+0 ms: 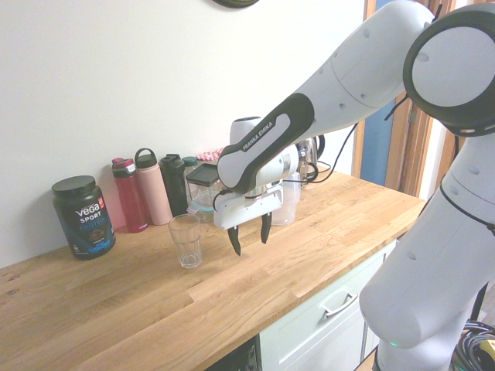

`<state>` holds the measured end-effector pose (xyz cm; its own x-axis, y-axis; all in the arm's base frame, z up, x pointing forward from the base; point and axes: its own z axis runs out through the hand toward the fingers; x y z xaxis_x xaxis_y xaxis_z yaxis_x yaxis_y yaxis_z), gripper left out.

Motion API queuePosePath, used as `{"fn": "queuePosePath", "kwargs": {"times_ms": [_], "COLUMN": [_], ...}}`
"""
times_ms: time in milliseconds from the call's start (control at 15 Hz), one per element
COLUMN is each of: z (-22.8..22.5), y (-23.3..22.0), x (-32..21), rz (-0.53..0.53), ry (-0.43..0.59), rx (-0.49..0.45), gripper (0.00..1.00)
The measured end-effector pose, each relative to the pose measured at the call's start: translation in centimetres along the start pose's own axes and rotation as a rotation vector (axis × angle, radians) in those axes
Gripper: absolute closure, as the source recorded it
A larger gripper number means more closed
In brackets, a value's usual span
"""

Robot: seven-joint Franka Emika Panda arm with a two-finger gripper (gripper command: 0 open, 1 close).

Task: Pour me some water

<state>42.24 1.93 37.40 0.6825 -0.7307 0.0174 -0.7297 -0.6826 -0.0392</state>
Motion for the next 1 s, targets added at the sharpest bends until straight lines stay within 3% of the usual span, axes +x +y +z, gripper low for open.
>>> {"fn": "queuePosePath", "kwargs": {"times_ms": [267,600,733,1000], "z": [-2.3,-14.0,-16.7,-17.1], "y": [0.7,6.9,10.2,15.1], "x": [1.4,3.1,3.7,7.1], "rz": [0.006,-0.017,-0.005,0.054], "ry": [0.036,0.141,0.176,0.253], "rx": [0.020,0.137,0.172,0.212], "gripper": [0.00,0.00,0.00,0.00]}}
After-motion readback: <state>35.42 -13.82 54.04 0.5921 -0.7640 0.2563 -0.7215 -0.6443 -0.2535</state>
